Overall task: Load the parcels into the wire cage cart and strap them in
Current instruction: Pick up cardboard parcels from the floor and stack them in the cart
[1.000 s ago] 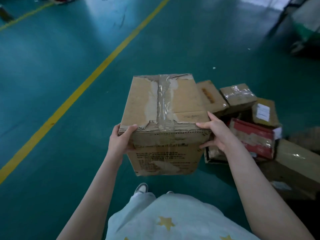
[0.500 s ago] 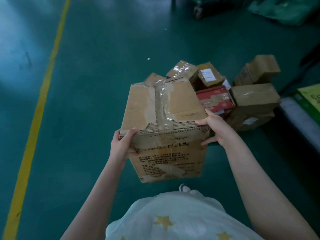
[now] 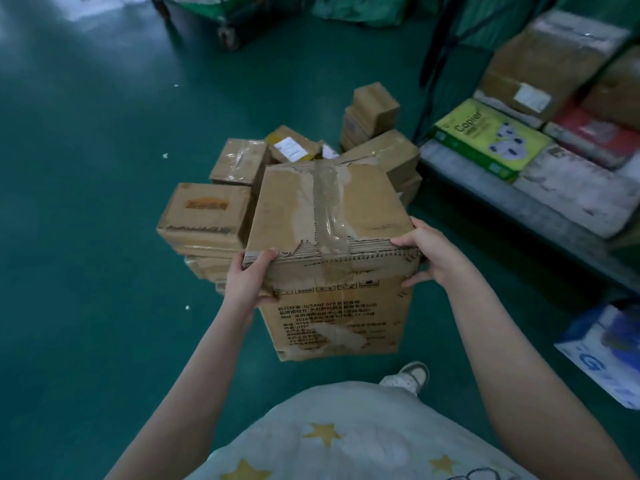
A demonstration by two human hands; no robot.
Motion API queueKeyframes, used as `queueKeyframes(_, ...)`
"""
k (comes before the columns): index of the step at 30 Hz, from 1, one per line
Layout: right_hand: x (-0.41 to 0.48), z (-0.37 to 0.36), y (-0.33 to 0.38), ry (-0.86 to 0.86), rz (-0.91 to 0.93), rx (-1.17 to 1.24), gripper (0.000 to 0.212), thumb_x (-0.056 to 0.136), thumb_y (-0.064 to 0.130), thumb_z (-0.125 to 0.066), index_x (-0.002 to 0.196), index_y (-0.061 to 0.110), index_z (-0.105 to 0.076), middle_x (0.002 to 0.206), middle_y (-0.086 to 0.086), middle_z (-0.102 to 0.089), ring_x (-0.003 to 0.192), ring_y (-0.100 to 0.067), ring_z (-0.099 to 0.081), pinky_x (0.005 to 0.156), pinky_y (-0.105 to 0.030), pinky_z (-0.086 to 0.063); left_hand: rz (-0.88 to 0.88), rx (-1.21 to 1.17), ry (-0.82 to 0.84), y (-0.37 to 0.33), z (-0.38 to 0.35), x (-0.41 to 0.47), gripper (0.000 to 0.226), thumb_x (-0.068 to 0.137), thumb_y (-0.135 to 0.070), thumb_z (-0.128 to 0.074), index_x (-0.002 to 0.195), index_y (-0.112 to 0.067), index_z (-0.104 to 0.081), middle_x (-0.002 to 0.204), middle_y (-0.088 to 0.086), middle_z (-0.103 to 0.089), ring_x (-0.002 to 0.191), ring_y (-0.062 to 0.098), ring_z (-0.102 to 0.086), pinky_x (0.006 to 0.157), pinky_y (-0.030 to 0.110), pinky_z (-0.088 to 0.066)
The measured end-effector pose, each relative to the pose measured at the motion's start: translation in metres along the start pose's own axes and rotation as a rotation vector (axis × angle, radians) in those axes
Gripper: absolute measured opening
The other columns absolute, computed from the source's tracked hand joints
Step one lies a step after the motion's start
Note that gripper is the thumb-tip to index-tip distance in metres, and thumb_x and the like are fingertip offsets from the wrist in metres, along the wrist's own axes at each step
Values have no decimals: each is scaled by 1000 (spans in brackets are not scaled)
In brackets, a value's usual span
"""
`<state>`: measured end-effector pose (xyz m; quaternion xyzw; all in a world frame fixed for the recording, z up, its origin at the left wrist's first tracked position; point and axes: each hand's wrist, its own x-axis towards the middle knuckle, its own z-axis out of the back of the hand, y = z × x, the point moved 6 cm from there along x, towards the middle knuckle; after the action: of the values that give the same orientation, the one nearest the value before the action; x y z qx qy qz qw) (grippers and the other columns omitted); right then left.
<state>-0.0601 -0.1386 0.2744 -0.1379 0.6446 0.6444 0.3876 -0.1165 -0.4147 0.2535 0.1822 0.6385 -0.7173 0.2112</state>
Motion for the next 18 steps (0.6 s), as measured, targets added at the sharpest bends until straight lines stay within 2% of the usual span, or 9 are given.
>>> queueKeyframes(2,3,31,-2,-51,-11,34,49,90,8,-51,131,35,-46,118,-1,-41,106,-27,-39,82,-54,-52,-1,29,42,-8,-34,5,36,86,-31,-65,114,-21,-44,101,-6,-52,91,16,-53,75,46,-57)
queueKeyframes(6,12,91,-6,-110,-35,74,40,89,10,-54,121,34,-50,121,-3,-43,110,-28,-41,73,-49,-54,-16,88,117,-22,-101,10,49,85,-32,-65,128,-17,-47,120,3,-53,86,10,-52,64,39,-57)
queueKeyframes(8,17,129,-6,-152,-52,99,41,88,11,-56,122,33,-50,120,-3,-45,112,-30,-43,76,-51,-55,-5,106,160,-28,-145,8,56,86,-32,-65,134,-18,-42,119,-3,-49,86,13,-50,69,43,-57)
queueKeyframes(11,25,177,-5,-195,-50,135,35,87,13,-57,114,35,-51,104,1,-49,108,-29,-44,79,-53,-54,12,112,197,-36,-198,5,66,86,-31,-66,143,-19,-33,111,-6,-39,92,16,-44,77,48,-56)
queueKeyframes(14,31,228,-3,-251,-37,170,33,88,15,-58,112,36,-51,96,6,-51,106,-27,-47,80,-53,-54,5,129,251,-45,-258,3,65,86,-31,-66,142,-20,-35,110,-3,-42,96,20,-47,79,48,-56)
queueKeyframes(18,37,292,-10,-327,-55,220,39,88,18,-59,121,36,-47,99,7,-53,109,-27,-48,84,-55,-52,-19,169,348,-51,-332,-4,63,86,-31,-66,140,-19,-35,117,1,-46,94,20,-49,77,47,-57)
